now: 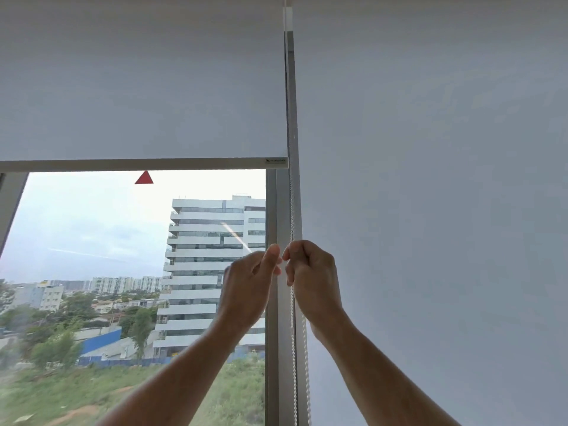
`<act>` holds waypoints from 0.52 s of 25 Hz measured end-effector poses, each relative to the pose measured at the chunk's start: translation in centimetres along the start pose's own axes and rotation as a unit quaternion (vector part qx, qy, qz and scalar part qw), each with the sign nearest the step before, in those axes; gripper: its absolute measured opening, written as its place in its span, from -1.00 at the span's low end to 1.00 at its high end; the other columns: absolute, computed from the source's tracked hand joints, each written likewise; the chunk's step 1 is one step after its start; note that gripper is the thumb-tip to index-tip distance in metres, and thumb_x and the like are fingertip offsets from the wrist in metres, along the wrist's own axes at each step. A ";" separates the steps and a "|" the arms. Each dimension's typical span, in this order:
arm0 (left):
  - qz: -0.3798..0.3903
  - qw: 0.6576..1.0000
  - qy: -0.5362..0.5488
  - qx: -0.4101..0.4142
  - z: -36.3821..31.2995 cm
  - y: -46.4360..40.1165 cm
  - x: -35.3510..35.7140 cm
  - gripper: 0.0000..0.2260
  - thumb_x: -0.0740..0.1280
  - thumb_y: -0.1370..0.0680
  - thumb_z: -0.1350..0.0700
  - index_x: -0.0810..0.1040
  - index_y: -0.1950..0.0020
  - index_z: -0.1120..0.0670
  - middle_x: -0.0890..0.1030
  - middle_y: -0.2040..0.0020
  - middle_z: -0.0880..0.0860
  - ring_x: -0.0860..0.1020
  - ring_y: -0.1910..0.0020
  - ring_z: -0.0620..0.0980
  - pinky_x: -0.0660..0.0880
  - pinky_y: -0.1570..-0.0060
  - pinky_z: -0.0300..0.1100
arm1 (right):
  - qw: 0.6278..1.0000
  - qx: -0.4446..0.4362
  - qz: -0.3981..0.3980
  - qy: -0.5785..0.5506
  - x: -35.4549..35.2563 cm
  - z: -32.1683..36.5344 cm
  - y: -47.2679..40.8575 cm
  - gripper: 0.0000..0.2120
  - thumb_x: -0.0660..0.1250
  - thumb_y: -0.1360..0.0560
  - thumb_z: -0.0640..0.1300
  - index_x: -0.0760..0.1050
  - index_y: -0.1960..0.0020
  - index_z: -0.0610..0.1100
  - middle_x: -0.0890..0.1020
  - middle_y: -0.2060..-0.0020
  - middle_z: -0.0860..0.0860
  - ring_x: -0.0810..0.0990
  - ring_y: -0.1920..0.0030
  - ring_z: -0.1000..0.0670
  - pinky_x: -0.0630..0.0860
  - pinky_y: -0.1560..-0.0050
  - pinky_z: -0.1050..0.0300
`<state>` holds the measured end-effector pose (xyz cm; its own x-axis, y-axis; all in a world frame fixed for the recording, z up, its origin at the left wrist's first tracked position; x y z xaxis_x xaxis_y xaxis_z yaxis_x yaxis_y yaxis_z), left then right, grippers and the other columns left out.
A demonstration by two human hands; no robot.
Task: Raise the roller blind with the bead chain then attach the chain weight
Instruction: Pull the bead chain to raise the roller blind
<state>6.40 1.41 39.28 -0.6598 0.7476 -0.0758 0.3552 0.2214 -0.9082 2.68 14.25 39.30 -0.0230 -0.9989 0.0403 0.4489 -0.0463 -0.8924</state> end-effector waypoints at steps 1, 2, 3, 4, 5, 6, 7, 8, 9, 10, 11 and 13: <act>0.003 1.000 0.004 0.004 -0.9 -0.8 0.0 -0.57 0.12 -0.58 -0.20 0.68 0.09 0.02 0.70 0.22 -0.05 0.64 0.23 -0.12 0.58 0.13 -0.09 | 1.000 0.002 0.004 0.000 0.0 -0.2 0.5 -0.67 0.16 -0.61 -0.21 0.54 0.27 -0.07 0.53 0.50 0.06 0.45 0.47 0.13 0.44 0.35 0.15; 0.006 1.000 0.019 0.001 -1.7 -1.6 0.1 -0.58 0.13 -0.59 -0.19 0.68 0.04 0.04 0.69 0.21 -0.04 0.64 0.20 -0.10 0.57 0.10 -0.07 | 1.000 0.005 0.007 -0.003 0.1 -0.4 1.0 -0.68 0.16 -0.61 -0.21 0.53 0.27 -0.10 0.51 0.52 0.05 0.42 0.50 0.12 0.40 0.40 0.18; 0.006 0.999 0.039 -0.007 -2.4 -2.3 0.2 -0.60 0.15 -0.59 -0.17 0.67 0.03 0.05 0.69 0.19 -0.04 0.64 0.19 -0.07 0.57 0.09 -0.05 | 1.000 0.008 0.010 -0.009 0.1 -0.5 1.5 -0.68 0.15 -0.61 -0.21 0.53 0.27 -0.12 0.49 0.53 0.04 0.39 0.51 0.12 0.36 0.43 0.20; 0.007 0.998 0.053 -0.012 -3.1 -2.9 0.4 -0.63 0.17 -0.60 -0.16 0.66 0.07 0.03 0.69 0.19 -0.03 0.64 0.19 -0.04 0.56 0.09 -0.05 | 1.000 0.011 0.012 -0.014 0.1 -0.7 2.0 -0.68 0.15 -0.61 -0.22 0.52 0.27 -0.14 0.47 0.54 0.03 0.38 0.52 0.12 0.34 0.45 0.22; 0.010 0.998 0.062 -0.017 -3.6 -3.5 0.7 -0.67 0.20 -0.59 -0.15 0.65 0.13 0.01 0.70 0.20 -0.01 0.63 0.21 -0.03 0.55 0.12 -0.06 | 1.000 0.013 0.012 -0.016 0.1 -0.9 2.4 -0.68 0.15 -0.61 -0.23 0.51 0.27 -0.14 0.47 0.55 0.02 0.38 0.52 0.12 0.34 0.44 0.24; 0.013 0.997 0.076 -0.025 -3.9 -3.9 1.0 -0.70 0.24 -0.59 -0.12 0.64 0.17 0.00 0.70 0.21 0.02 0.62 0.23 -0.03 0.55 0.17 -0.09 | 1.000 0.014 0.012 -0.016 0.1 -1.1 2.8 -0.68 0.15 -0.61 -0.24 0.51 0.28 -0.14 0.46 0.55 0.02 0.38 0.51 0.12 0.34 0.42 0.25; 0.014 0.994 0.101 -0.037 -3.9 -4.1 1.2 -0.75 0.28 -0.59 -0.06 0.67 0.16 0.02 0.71 0.23 0.02 0.60 0.28 -0.07 0.53 0.24 -0.16 | 1.000 0.015 0.012 -0.014 0.0 -1.2 3.2 -0.68 0.15 -0.61 -0.24 0.51 0.28 -0.13 0.47 0.55 0.02 0.39 0.50 0.13 0.35 0.40 0.25; 0.015 0.991 0.126 -0.050 -3.8 -4.2 1.4 -0.80 0.32 -0.58 0.02 0.68 0.13 0.05 0.71 0.26 0.01 0.58 0.33 -0.14 0.49 0.30 -0.24 | 1.000 0.015 0.013 -0.010 0.0 -1.3 3.5 -0.68 0.16 -0.62 -0.23 0.52 0.28 -0.12 0.49 0.55 0.02 0.41 0.49 0.13 0.38 0.37 0.23; 0.015 0.988 0.139 -0.058 -3.6 -4.1 1.5 -0.84 0.34 -0.57 0.08 0.69 0.12 0.08 0.70 0.30 -0.01 0.56 0.38 -0.21 0.46 0.33 -0.32 | 1.000 0.016 0.018 -0.005 -0.1 -1.4 3.7 -0.67 0.17 -0.62 -0.21 0.54 0.27 -0.10 0.53 0.53 0.01 0.45 0.47 0.13 0.41 0.32 0.21; 0.013 0.989 0.138 -0.057 -3.5 -3.9 1.5 -0.86 0.35 -0.56 0.11 0.69 0.13 0.08 0.69 0.32 -0.02 0.54 0.42 -0.26 0.45 0.35 -0.37 | 0.999 0.019 0.032 -0.003 -0.1 -1.6 3.8 -0.67 0.18 -0.63 -0.18 0.57 0.26 -0.07 0.59 0.50 0.01 0.50 0.43 0.13 0.44 0.25 0.20; 0.009 0.990 0.130 -0.052 -3.3 -3.7 1.4 -0.87 0.36 -0.56 0.12 0.68 0.14 0.07 0.68 0.32 -0.03 0.54 0.44 -0.28 0.45 0.35 -0.40 | 0.998 0.023 0.054 -0.009 0.0 -1.6 3.8 -0.68 0.20 -0.64 -0.10 0.61 0.23 -0.05 0.66 0.45 0.01 0.56 0.38 0.14 0.46 0.17 0.17; 0.001 0.993 0.111 -0.030 -3.1 -3.3 1.0 -0.87 0.36 -0.56 0.13 0.66 0.16 0.05 0.67 0.33 -0.03 0.57 0.41 -0.29 0.47 0.31 -0.43 | 0.995 0.037 0.082 -0.042 -0.4 -1.6 3.4 -0.62 0.19 -0.60 0.13 0.66 0.16 -0.04 0.73 0.35 0.03 0.66 0.25 0.15 0.48 0.03 0.10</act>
<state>6.63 3.39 43.52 -0.4984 0.8667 0.0209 0.4005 0.2515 -0.8811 2.75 14.48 35.57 0.1294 -0.9896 -0.0636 0.5051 0.1210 -0.8545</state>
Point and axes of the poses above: each hand's wrist, its own y-axis away from the middle knuckle, its own x-axis out of the palm, z = x × y, the point moved 9 cm from there along -y, towards the middle knuckle
